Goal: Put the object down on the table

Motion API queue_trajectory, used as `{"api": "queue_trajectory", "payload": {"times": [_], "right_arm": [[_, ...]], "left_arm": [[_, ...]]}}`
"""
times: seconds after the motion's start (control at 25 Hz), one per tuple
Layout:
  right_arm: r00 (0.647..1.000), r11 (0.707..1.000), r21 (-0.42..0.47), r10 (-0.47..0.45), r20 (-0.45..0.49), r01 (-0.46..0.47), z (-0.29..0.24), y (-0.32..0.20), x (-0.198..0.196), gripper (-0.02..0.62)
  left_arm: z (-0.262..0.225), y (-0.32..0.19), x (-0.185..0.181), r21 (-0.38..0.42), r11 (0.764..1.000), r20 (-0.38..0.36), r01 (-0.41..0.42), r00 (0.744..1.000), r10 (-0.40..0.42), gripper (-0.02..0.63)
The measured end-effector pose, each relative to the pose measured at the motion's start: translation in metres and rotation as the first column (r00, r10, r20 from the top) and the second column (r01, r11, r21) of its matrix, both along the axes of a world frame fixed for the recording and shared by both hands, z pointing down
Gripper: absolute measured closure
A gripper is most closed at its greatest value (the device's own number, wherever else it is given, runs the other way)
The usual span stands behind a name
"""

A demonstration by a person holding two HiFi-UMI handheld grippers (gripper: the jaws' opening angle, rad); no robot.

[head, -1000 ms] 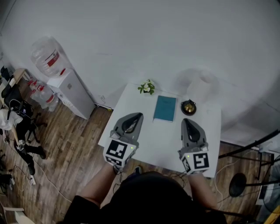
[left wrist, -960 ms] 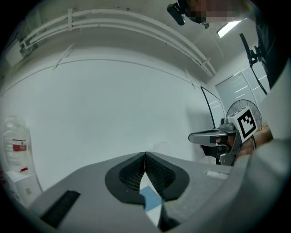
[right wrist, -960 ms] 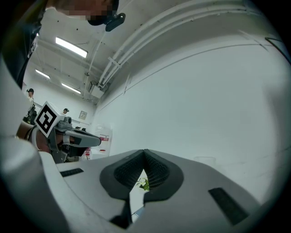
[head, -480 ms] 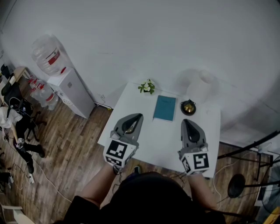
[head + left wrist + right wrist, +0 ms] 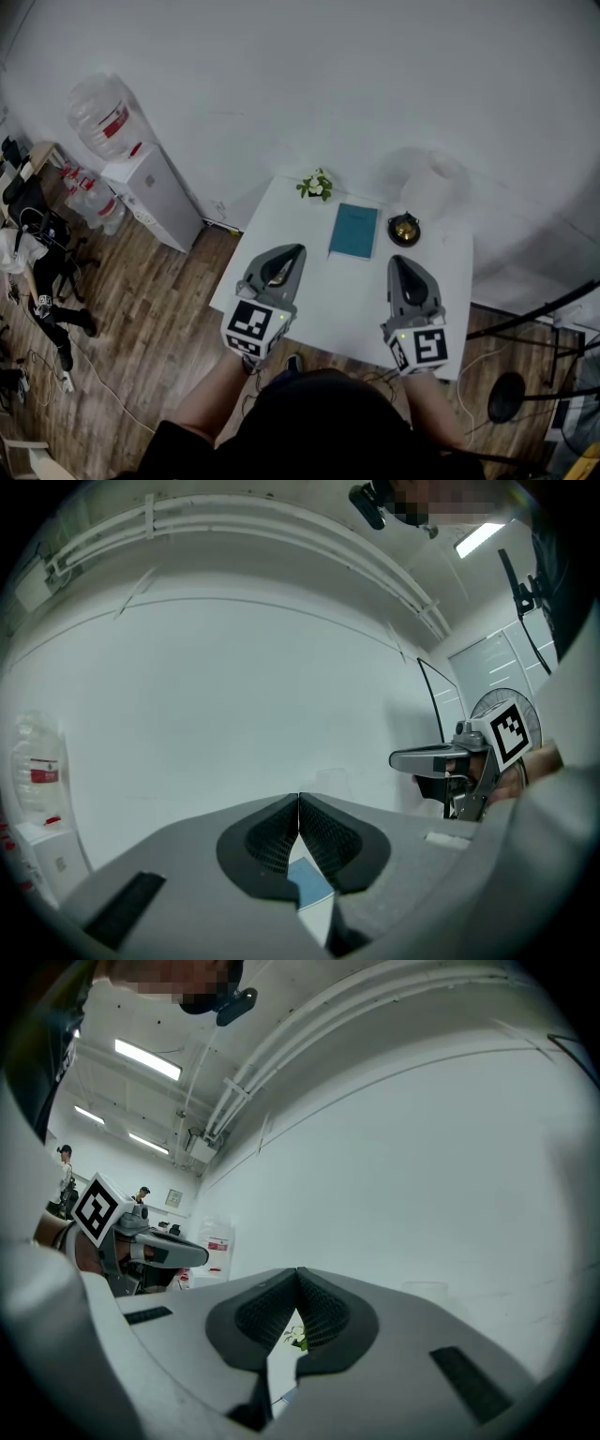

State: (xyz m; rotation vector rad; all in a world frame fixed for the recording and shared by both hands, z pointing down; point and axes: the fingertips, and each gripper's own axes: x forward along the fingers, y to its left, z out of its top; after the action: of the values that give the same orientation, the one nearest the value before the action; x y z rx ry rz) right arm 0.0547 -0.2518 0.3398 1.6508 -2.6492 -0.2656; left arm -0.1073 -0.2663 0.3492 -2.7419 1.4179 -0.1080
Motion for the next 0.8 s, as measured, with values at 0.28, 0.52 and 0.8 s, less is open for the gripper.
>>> {"api": "queue_trajectory", "payload": {"times": [0.28, 0.52, 0.8], "right_arm": [[1.000, 1.000, -0.011, -0.008, 0.019, 0.009, 0.002, -0.003, 0.001, 0.592], [1.000, 1.000, -0.029, 0.003, 0.019, -0.002, 0.008, -0.009, 0.005, 0.592], [1.000, 0.999, -0.050, 0.005, 0.021, -0.004, 0.014, -0.019, 0.000, 0.592]], "left_arm": [[0.002, -0.007, 0.001, 0.008, 1.000, 0.000, -0.006, 1.000, 0.006, 0.600], [0.007, -0.013, 0.004, -0.016, 1.000, -0.001, -0.010, 1.000, 0.010, 0.600], [0.017, -0.024, -0.003, -0.060, 0.998, -0.009, -0.006, 1.000, 0.006, 0.600]]}}
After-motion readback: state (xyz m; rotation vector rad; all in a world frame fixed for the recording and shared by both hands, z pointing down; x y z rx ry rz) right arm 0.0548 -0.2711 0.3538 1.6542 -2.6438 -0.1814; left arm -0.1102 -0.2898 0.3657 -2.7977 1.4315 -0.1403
